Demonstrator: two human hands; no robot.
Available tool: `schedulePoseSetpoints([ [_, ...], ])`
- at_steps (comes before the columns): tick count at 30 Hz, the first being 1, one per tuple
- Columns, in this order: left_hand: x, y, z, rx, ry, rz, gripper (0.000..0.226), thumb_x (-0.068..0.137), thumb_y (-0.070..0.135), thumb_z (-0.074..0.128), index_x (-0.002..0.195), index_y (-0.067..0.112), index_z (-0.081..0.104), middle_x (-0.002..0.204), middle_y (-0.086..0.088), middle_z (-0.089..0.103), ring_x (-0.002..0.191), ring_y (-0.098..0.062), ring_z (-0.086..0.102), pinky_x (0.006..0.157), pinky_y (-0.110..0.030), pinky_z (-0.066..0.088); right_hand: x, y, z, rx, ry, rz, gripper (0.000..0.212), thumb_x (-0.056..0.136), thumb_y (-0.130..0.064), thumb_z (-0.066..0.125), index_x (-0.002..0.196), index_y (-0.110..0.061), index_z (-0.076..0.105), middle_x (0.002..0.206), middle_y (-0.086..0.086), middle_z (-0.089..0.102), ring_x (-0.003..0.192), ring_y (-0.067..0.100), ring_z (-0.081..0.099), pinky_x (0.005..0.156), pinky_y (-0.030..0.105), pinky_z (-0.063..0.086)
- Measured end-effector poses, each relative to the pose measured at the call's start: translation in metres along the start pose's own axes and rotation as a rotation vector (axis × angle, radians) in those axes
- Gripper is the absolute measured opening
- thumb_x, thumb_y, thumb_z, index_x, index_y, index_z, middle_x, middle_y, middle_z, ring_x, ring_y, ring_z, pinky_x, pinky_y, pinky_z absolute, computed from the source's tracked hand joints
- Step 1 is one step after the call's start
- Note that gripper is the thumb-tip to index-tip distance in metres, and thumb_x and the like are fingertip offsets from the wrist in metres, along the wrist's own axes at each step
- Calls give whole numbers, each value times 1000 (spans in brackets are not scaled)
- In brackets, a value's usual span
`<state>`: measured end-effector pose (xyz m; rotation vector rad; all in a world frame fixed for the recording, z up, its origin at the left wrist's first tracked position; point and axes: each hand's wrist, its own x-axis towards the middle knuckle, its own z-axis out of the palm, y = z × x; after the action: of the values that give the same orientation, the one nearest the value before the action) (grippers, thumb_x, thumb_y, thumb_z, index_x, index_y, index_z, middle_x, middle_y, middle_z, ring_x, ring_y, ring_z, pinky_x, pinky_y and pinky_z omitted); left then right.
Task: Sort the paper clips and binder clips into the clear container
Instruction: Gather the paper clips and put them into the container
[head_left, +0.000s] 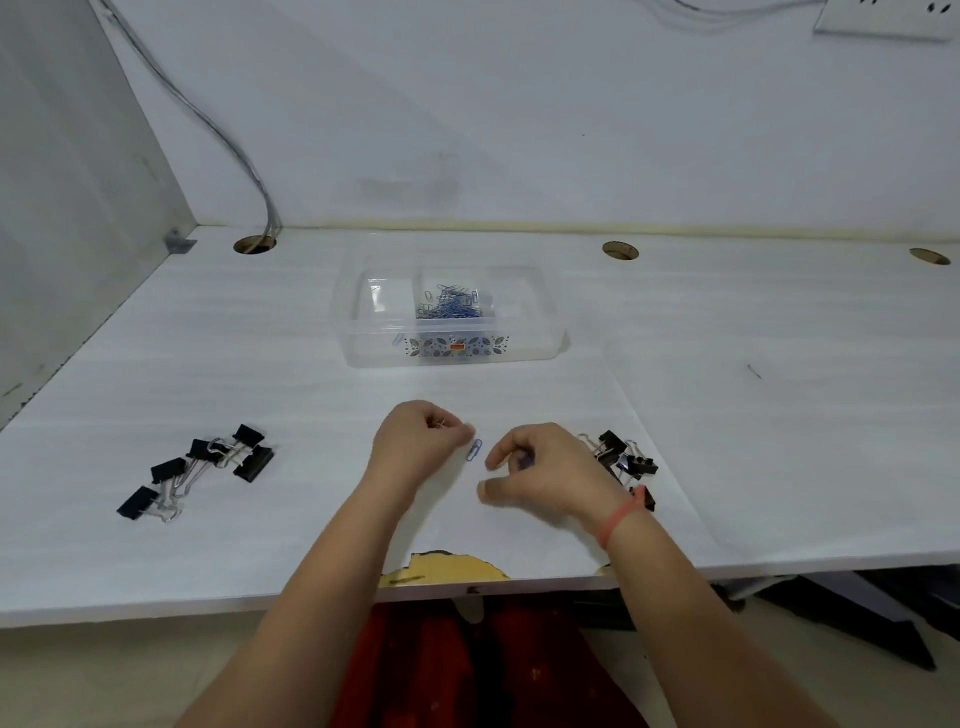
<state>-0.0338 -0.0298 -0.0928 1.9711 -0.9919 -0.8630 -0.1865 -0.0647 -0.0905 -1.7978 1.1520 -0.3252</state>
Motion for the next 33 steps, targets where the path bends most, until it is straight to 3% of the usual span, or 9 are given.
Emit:
schedulePoseSetpoints([
  [5, 11, 7, 18, 410, -51, 142, 7, 72, 18, 68, 75, 12, 67, 75, 3, 64, 74, -17, 57, 51, -22, 34, 5, -3, 8, -358, -27, -82, 20, 75, -17, 72, 62, -25, 59, 54, -12, 45, 49, 3, 41, 48, 16, 29],
  [9, 12, 8, 19, 516, -82, 176, 20, 78, 14, 60, 60, 13, 52, 67, 1, 59, 67, -18, 52, 50, -24, 32, 6, 3, 2, -116, -32, -31, 14, 80, -12, 63, 67, -19, 61, 67, -3, 57, 60, 10, 49, 54, 22, 39],
  [14, -3, 6, 4, -191, -152, 0, 18, 84, 2, 56, 67, 9, 60, 50, 4, 51, 54, -16, 41, 51, -22, 34, 14, 4, -8, 920, 21, 194, 20, 86, 5, 57, 72, -9, 61, 60, 1, 53, 40, 5, 36, 36, 14, 26],
  [16, -4, 9, -1, -376, -177, -97, 16, 86, 0, 54, 80, 7, 66, 59, -1, 52, 53, -13, 42, 50, -18, 37, 21, -1, -8, 1274, 20, 275, 13, 88, 5, 52, 84, -3, 62, 62, 3, 50, 37, 4, 37, 33, 13, 29],
  [20, 10, 35, -10, -929, -227, -305, 20, 95, 1, 40, 85, 2, 58, 66, -6, 51, 37, -4, 48, 34, -11, 33, 41, -29, -13, 1669, 32, 342, 14, 93, 0, 46, 88, 2, 59, 72, 9, 47, 57, 10, 44, 37, 15, 42],
  [23, 34, 66, -26, -1143, -148, -307, 24, 96, 0, 37, 80, 0, 54, 71, -9, 53, 39, -7, 56, 36, -12, 43, 62, -65, -25, 1687, 107, 265, 15, 94, -1, 46, 82, -1, 55, 74, 8, 49, 61, 10, 48, 44, 16, 45],
  [27, 83, 102, -40, -1167, -62, -283, 29, 99, 13, 33, 82, -2, 51, 77, -15, 51, 66, -19, 54, 62, -25, 54, 102, -113, -47, 1544, 179, 194, 21, 93, 0, 42, 76, -2, 53, 69, 9, 45, 60, 14, 45, 62, 22, 45],
  [30, 124, 114, -43, -1000, -89, -334, 41, 98, 33, 29, 89, -1, 50, 74, -12, 48, 62, -20, 47, 65, -31, 44, 140, -134, -55, 1275, 216, 224, 25, 95, -10, 39, 73, -5, 50, 70, 7, 45, 64, 18, 45, 68, 27, 43],
  [33, 145, 115, -40, -660, -161, -340, 50, 95, 45, 27, 95, 0, 49, 93, -14, 48, 78, -24, 48, 71, -33, 38, 166, -135, -53, 902, 153, 278, 23, 96, -22, 39, 102, -3, 52, 94, 10, 52, 103, 26, 51, 90, 36, 44],
])
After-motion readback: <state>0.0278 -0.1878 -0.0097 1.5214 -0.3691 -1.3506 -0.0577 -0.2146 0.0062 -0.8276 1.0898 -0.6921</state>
